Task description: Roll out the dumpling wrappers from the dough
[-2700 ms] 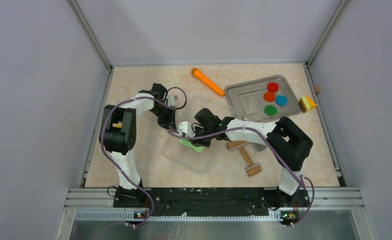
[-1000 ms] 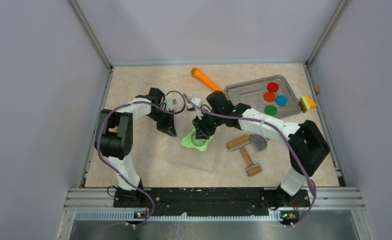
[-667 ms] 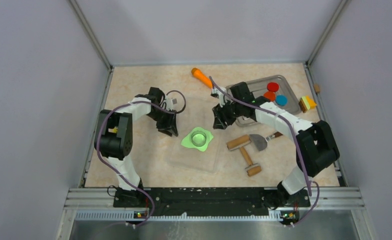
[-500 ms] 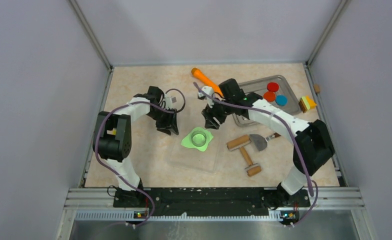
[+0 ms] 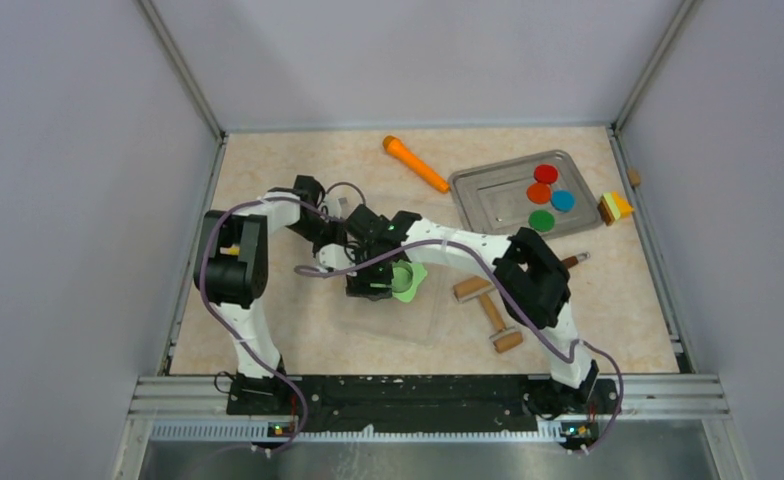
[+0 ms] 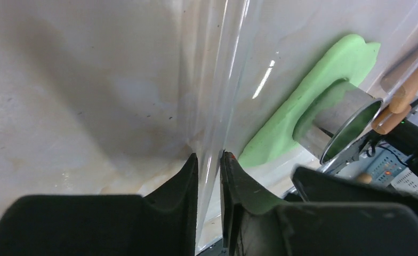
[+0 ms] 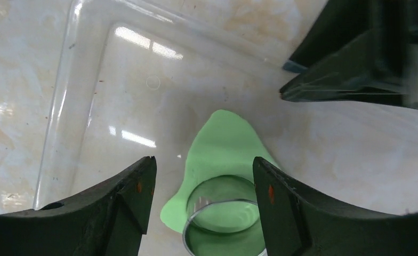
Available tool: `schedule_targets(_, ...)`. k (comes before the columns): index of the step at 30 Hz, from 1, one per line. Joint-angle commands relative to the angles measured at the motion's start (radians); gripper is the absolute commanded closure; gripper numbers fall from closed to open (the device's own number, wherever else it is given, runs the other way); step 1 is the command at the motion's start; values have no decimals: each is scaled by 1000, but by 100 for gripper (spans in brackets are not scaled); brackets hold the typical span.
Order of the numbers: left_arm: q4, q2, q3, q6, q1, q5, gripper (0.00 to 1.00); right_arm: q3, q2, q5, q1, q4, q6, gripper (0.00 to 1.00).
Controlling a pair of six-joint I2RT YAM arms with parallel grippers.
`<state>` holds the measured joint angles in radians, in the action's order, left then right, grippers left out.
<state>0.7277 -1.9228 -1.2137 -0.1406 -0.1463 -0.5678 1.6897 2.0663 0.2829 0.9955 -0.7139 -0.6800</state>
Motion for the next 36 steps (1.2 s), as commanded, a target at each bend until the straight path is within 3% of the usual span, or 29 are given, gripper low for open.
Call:
schedule_targets(1,4,-17,-44,-19,5,-61,80,80,57,-65,7,-81,-54,32)
schedule_targets(6,-2,-21,-46,-26,5,-85,86,133,103,-85,6,-97,-76,30)
schedule_targets(17,-1,-10,-27,-3,5,-92,100,43,134,-210,6,-28,-164,31)
schedule_targets(24,5,-10,-22,10,5,-94,100,24,138,-353,6,63,-124,40)
schedule_targets(28,9,-13,-23,16,5,-96,100,37,126,-339,6,46,-78,50)
schedule_targets(36,9,-17,-18,29,5,-109,100,61,179,-206,-1,-73,-7,35)
